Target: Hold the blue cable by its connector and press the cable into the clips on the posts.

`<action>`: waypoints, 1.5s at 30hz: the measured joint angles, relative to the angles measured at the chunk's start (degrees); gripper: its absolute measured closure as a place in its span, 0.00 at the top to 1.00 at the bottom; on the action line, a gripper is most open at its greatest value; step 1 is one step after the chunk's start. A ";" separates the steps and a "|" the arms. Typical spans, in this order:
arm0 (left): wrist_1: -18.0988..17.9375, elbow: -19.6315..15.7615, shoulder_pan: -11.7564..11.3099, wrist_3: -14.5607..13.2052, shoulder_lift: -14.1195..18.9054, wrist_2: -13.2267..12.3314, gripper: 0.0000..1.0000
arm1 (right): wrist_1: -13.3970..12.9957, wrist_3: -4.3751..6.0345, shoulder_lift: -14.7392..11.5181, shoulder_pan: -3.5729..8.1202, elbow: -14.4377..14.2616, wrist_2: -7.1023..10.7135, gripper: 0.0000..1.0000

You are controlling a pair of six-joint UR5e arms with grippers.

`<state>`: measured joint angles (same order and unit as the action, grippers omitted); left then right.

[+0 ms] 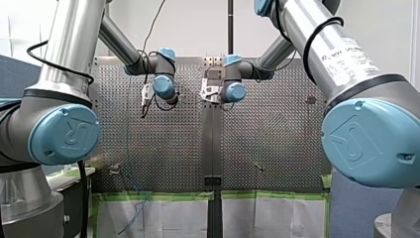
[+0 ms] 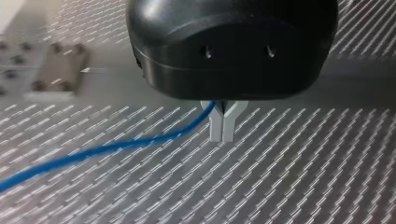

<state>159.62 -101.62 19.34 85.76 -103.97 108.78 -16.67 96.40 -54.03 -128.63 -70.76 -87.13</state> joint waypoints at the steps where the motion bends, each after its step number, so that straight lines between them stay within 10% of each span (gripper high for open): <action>1: -0.62 -0.64 0.65 0.15 -0.65 0.05 0.00 | -0.40 -0.09 0.00 -0.17 -0.40 -0.19 0.00; 26: -12.42 -5.93 4.67 2.24 -10.42 -0.43 0.00 | -12.46 -0.56 3.39 0.36 -12.46 -10.81 0.00; 45: -18.13 -7.40 5.68 3.94 -15.48 -1.74 0.00 | -22.39 0.54 10.84 2.16 -22.40 -13.41 0.00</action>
<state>141.49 -109.03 25.02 89.70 -119.45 107.05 -39.06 96.94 -43.19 -126.47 -93.16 -100.54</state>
